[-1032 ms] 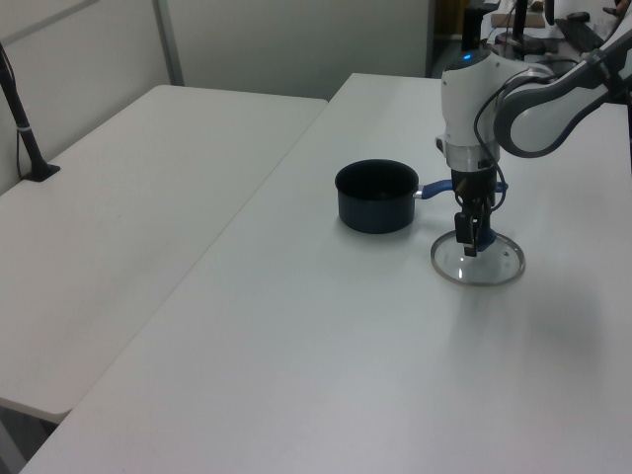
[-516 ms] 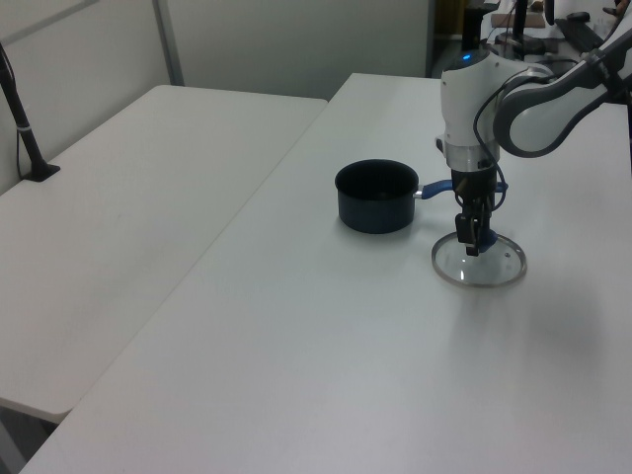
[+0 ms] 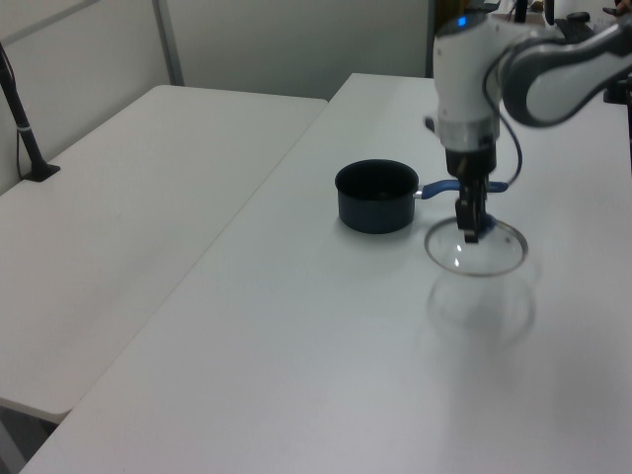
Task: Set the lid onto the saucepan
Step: 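Close the gripper on the blue knob and lift the lid, then carry the lid over the saucepan and lower it onto the rim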
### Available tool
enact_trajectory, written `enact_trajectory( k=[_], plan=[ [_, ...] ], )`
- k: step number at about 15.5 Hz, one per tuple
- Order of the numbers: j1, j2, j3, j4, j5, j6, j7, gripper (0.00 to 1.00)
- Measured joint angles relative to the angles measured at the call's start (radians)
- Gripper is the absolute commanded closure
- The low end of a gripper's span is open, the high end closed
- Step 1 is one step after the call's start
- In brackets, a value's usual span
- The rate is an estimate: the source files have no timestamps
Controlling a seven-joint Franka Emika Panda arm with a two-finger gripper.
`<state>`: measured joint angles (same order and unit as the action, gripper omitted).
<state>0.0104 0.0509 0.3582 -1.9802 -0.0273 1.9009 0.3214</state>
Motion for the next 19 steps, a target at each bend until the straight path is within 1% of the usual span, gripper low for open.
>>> enact_trajectory(
  k=[2, 3, 6, 9, 12, 14, 16, 19],
  plan=[
    [-0.009, 0.0, -0.007, 0.101, 0.0, -0.068, 0.0, 0.64],
    [-0.012, 0.004, -0.021, 0.151, 0.0, -0.096, 0.0, 0.64],
    [-0.023, 0.045, -0.103, 0.298, 0.0, -0.148, -0.005, 0.64],
    [-0.032, 0.157, -0.194, 0.468, 0.0, -0.182, -0.015, 0.64],
    [-0.036, 0.302, -0.255, 0.626, 0.0, -0.183, -0.02, 0.64],
    [-0.035, 0.39, -0.27, 0.694, 0.0, -0.182, -0.02, 0.64],
    [-0.027, 0.442, -0.282, 0.72, 0.0, -0.178, -0.015, 0.64],
    [0.004, 0.509, -0.322, 0.734, 0.0, -0.121, 0.03, 0.64]
  ],
)
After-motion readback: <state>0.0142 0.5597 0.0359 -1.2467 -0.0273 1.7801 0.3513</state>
